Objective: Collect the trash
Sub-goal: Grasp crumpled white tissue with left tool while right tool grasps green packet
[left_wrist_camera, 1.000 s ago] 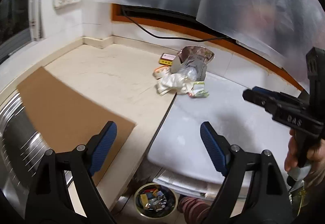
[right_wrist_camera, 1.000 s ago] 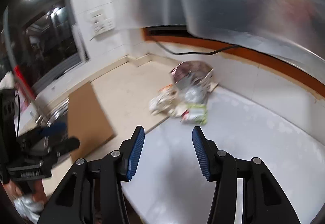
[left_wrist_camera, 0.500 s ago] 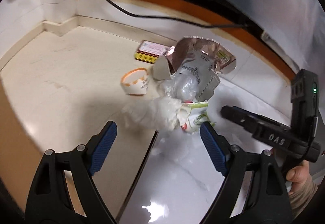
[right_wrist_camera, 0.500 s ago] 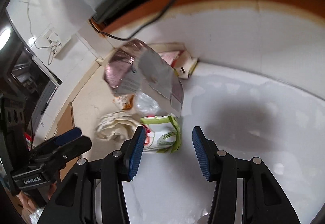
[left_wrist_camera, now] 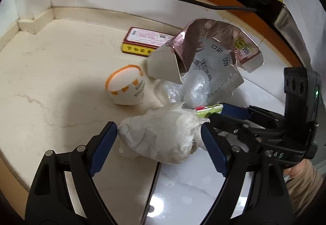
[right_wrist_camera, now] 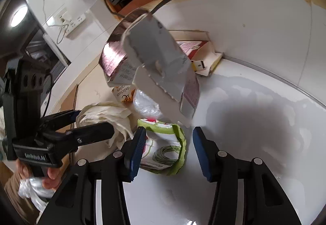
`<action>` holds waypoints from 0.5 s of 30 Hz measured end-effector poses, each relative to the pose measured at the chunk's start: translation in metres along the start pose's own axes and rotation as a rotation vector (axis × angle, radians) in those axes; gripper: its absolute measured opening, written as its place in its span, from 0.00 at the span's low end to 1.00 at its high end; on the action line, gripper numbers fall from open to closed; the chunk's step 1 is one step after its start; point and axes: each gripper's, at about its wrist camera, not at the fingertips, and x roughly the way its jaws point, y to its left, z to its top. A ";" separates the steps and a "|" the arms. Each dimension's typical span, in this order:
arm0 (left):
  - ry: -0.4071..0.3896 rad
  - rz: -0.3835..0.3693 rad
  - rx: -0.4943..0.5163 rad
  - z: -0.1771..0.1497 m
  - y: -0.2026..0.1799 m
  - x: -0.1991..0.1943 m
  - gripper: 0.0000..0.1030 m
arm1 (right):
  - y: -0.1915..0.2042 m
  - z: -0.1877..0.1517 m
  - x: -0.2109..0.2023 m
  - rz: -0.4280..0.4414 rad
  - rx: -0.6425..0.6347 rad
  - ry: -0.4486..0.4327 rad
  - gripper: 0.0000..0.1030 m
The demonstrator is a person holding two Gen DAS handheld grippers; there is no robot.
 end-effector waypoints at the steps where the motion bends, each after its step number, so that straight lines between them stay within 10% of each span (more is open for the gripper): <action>1: 0.001 -0.022 -0.006 0.000 0.000 0.002 0.79 | 0.001 -0.002 0.002 0.013 -0.009 0.014 0.34; 7: -0.007 -0.078 -0.017 -0.007 -0.001 0.006 0.65 | 0.014 -0.019 0.003 0.010 -0.088 0.043 0.10; 15: -0.067 -0.012 -0.028 -0.036 -0.014 -0.022 0.58 | 0.042 -0.048 -0.013 -0.009 -0.147 0.003 0.02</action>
